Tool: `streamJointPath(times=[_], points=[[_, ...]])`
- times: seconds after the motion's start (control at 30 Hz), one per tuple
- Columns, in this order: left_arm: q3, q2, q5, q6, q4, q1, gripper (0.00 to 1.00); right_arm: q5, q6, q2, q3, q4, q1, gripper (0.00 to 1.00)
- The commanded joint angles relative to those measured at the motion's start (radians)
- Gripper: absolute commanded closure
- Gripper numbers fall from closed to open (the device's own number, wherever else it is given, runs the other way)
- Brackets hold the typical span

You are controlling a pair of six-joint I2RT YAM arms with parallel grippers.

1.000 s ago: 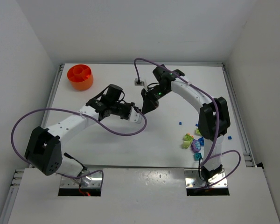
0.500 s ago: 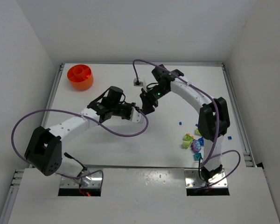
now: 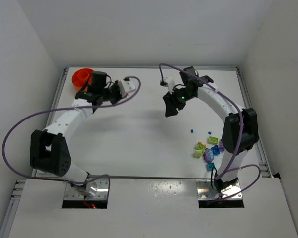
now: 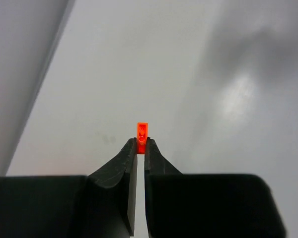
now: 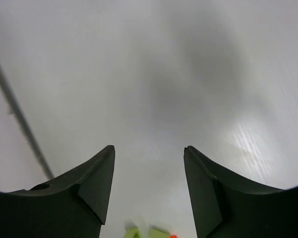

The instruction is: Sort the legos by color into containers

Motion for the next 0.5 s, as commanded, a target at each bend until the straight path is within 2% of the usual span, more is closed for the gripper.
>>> streamJointPath(times=[0.0, 0.07, 0.1, 0.13, 0.2, 0.33, 0.47], points=[[0.158, 0.101, -0.132, -0.141, -0.024, 0.104, 1.00, 0.164, 0.019, -0.025, -0.037, 0.074, -0.051, 0.42], [0.252, 0.186, -0.221, -0.173, -0.040, 0.143, 1.00, 0.189, 0.019, -0.025, -0.060, 0.083, -0.091, 0.42], [0.381, 0.236, -0.278, -0.191, -0.097, 0.179, 1.00, 0.198, 0.019, -0.025, -0.060, 0.083, -0.102, 0.42], [0.454, 0.343, -0.294, -0.202, -0.134, 0.198, 1.00, 0.210, 0.019, -0.025, -0.070, 0.092, -0.122, 0.42], [0.653, 0.445, -0.330, -0.245, -0.219, 0.253, 1.00, 0.220, 0.001, -0.036, -0.081, 0.092, -0.137, 0.42], [0.922, 0.660, -0.407, -0.273, -0.288, 0.305, 1.00, 0.231, -0.008, -0.047, -0.110, 0.092, -0.158, 0.42], [1.002, 0.738, -0.487, -0.273, -0.313, 0.315, 1.00, 0.241, -0.017, -0.067, -0.130, 0.092, -0.168, 0.42]])
